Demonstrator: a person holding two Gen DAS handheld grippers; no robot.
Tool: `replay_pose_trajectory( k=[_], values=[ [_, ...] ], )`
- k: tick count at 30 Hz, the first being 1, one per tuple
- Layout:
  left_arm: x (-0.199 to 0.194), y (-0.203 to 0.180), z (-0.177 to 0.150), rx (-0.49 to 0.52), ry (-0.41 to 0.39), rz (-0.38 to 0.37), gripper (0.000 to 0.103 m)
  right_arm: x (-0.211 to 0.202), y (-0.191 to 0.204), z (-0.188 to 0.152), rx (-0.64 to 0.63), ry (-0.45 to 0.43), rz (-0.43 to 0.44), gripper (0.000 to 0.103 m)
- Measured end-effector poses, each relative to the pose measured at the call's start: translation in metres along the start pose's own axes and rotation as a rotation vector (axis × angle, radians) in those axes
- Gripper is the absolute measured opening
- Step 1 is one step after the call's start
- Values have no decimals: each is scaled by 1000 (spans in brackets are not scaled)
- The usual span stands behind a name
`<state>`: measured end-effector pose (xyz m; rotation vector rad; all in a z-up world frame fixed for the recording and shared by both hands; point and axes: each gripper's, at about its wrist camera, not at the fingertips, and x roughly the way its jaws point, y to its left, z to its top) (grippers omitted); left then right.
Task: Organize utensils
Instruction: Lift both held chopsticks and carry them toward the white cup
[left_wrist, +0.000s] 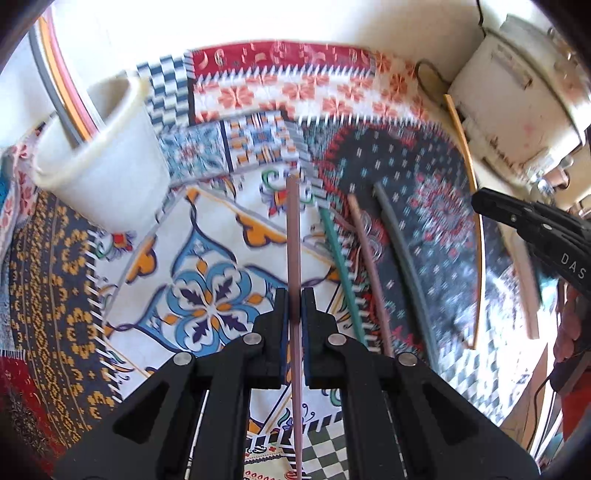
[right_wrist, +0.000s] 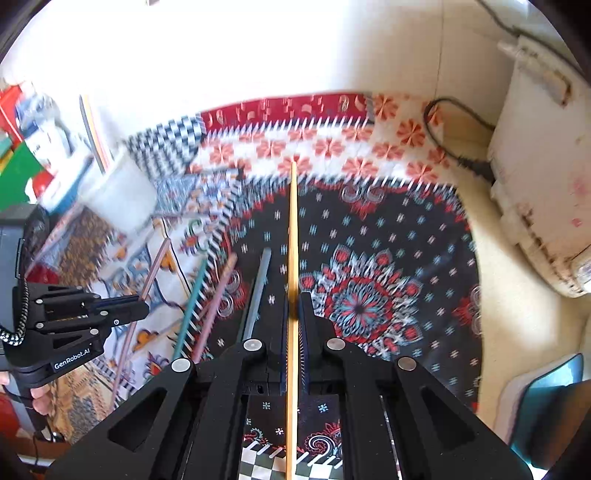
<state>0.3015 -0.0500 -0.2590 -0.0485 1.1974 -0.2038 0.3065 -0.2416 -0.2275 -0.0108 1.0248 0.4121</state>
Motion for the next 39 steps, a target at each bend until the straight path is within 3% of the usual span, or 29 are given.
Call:
replay_pose_trajectory(
  k=[12, 30, 39],
  values=[
    [-75, -3, 19, -12, -184, -13, 4, -53, 1, 19, -1, -155, 30, 5],
    [-126, -3, 26, -27, -331, -4, 4, -89, 19, 27, -62, -239, 43, 5],
    [-158, 22, 33, -85, -425, 29, 4, -97, 44, 46, -125, -283, 84, 5]
  ],
)
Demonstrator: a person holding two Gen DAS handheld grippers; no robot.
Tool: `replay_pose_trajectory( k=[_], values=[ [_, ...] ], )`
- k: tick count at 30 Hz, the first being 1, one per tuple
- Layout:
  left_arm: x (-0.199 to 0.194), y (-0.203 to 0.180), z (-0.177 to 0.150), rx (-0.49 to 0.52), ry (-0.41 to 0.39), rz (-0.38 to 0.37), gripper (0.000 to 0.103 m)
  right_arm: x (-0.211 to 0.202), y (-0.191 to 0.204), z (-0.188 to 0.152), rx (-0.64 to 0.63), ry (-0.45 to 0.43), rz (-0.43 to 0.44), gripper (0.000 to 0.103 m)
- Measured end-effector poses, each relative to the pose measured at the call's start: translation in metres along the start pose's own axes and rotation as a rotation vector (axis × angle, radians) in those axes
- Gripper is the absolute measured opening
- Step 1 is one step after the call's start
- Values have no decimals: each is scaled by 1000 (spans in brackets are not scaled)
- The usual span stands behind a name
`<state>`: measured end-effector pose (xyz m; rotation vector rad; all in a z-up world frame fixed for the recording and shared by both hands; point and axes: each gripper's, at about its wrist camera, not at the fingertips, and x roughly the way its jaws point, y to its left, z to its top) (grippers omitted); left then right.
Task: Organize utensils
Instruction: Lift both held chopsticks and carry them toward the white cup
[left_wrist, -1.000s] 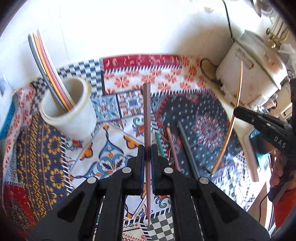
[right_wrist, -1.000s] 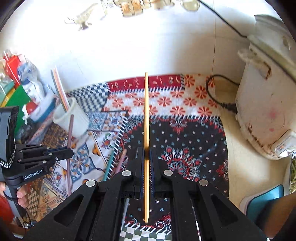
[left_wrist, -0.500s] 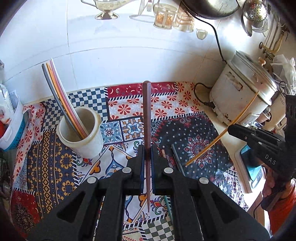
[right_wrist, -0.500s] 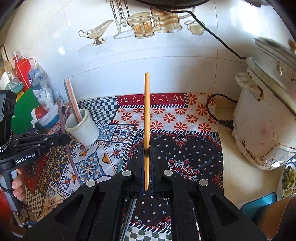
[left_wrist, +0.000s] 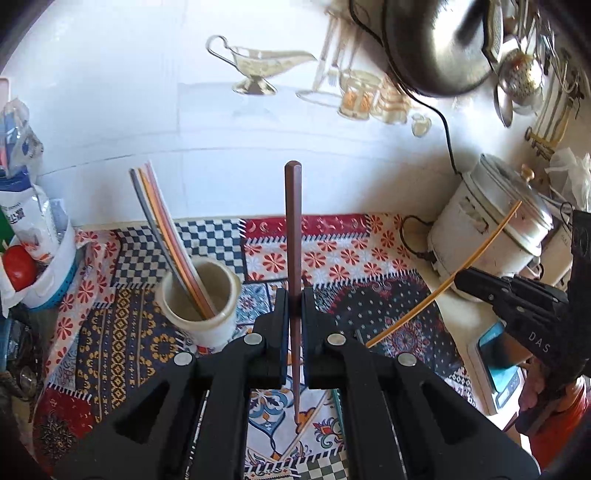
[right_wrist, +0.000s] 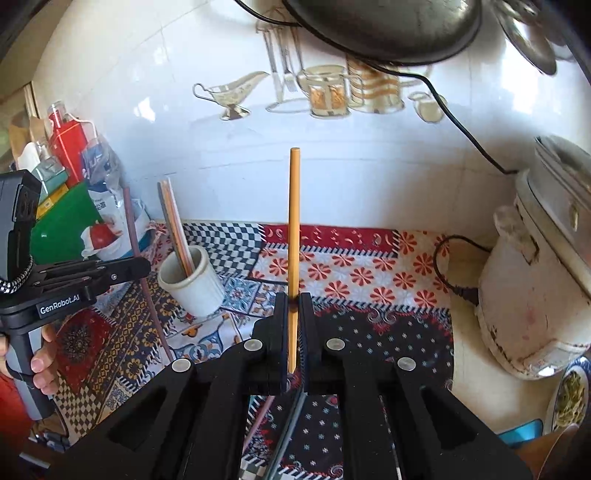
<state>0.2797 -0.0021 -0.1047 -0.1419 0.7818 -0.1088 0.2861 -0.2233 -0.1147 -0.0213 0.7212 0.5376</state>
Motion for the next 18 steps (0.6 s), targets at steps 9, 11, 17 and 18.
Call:
replay_pose_trajectory(
  k=[9, 11, 17, 18],
  values=[
    [-33, 36, 31, -57, -124, 85, 4, 7, 35, 26, -57, -52, 85, 5],
    [-40, 43, 38, -64, -152, 107, 4, 8, 44, 33, -73, -62, 104, 5],
    [-58, 63, 59, -93, -235, 158, 4, 14, 68, 56, -117, -99, 140, 5],
    [-59, 65, 62, -94, -244, 167, 4, 15, 71, 60, -119, -104, 147, 5]
  ],
)
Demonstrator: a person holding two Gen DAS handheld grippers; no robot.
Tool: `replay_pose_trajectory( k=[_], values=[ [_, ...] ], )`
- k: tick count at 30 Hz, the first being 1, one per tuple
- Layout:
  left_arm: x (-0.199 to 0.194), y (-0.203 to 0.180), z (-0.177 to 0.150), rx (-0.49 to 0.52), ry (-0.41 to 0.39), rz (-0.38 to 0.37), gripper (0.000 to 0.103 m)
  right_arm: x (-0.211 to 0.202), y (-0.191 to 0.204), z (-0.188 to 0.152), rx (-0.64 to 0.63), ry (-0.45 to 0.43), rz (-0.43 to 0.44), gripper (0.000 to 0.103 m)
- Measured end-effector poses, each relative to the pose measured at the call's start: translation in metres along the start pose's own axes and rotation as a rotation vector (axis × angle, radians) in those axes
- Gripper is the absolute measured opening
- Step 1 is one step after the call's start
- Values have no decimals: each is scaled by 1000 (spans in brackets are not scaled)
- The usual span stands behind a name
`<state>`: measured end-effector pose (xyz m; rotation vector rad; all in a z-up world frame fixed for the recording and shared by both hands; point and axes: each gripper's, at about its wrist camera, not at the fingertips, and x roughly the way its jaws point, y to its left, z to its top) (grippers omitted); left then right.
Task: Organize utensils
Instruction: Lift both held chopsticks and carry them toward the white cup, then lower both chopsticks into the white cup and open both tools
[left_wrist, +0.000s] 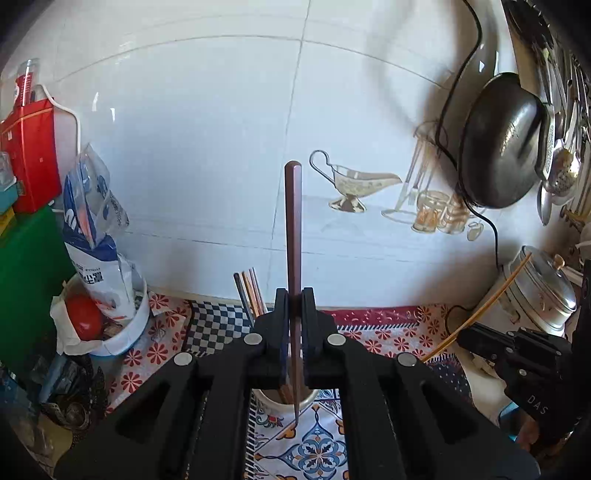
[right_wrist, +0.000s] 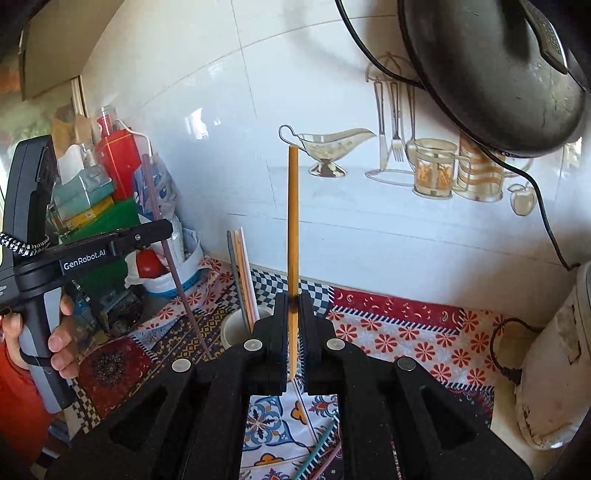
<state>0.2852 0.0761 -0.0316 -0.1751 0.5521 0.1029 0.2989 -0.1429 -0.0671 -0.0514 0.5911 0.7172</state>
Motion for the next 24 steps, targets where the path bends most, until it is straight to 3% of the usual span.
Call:
replay_pose_trajectory(
  k=[10, 24],
  values=[
    [30, 18, 7, -27, -21, 67, 4, 24, 25, 30, -30, -30, 56, 5],
    [88, 31, -19, -38, 64, 77, 4, 94, 37, 20, -48, 106, 69, 5]
  ],
)
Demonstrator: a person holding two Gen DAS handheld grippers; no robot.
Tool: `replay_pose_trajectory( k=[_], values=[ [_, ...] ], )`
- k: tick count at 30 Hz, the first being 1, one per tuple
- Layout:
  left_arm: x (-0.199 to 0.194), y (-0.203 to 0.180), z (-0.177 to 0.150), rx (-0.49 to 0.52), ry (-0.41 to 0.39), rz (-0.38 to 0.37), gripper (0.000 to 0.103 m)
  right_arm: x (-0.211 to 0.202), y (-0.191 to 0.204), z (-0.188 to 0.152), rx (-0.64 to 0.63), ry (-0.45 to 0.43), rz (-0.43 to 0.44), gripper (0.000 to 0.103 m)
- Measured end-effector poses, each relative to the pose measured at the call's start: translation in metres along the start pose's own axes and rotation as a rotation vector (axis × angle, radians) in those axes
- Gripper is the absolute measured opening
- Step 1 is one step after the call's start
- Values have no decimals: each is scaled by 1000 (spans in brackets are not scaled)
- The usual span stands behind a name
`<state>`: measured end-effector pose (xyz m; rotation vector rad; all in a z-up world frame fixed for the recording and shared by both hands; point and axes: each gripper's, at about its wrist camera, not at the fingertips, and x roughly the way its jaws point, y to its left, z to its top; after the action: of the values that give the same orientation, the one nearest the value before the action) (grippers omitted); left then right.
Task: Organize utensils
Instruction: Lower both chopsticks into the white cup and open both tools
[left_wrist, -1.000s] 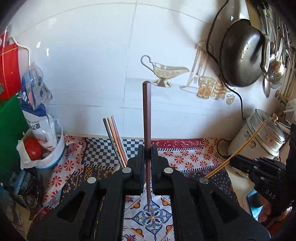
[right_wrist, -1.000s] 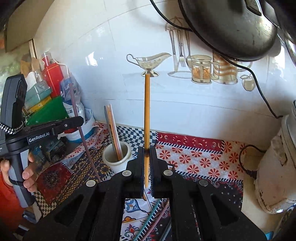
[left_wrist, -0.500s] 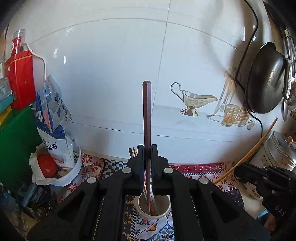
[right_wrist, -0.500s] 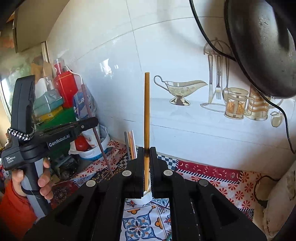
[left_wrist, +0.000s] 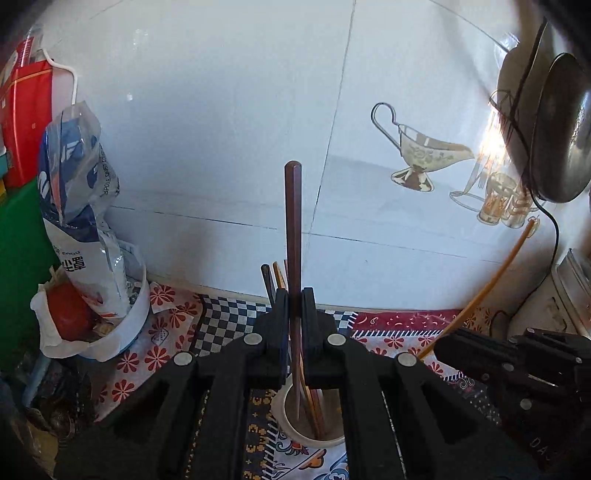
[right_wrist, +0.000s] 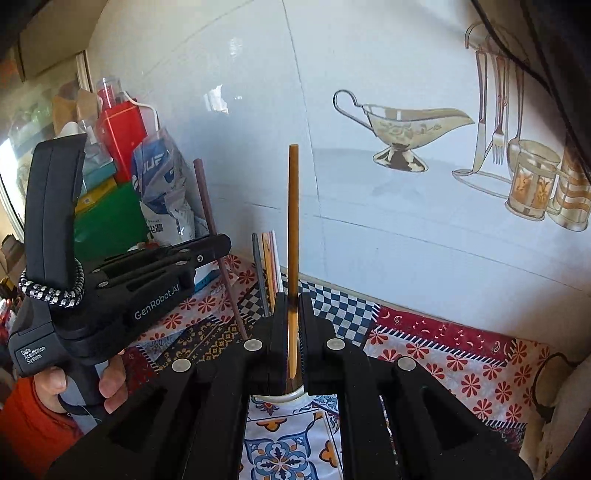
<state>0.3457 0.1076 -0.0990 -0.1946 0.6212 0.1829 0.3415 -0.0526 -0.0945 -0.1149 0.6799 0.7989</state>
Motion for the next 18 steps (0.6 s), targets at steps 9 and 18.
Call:
replay_pose_trajectory(
  k=[9, 18],
  values=[
    [37, 0, -17, 20, 121, 6, 4, 40, -16, -9, 44, 116, 19, 5],
    [52, 0, -32, 20, 211, 13, 4, 55, -17, -22, 23, 191, 29, 5]
  ],
)
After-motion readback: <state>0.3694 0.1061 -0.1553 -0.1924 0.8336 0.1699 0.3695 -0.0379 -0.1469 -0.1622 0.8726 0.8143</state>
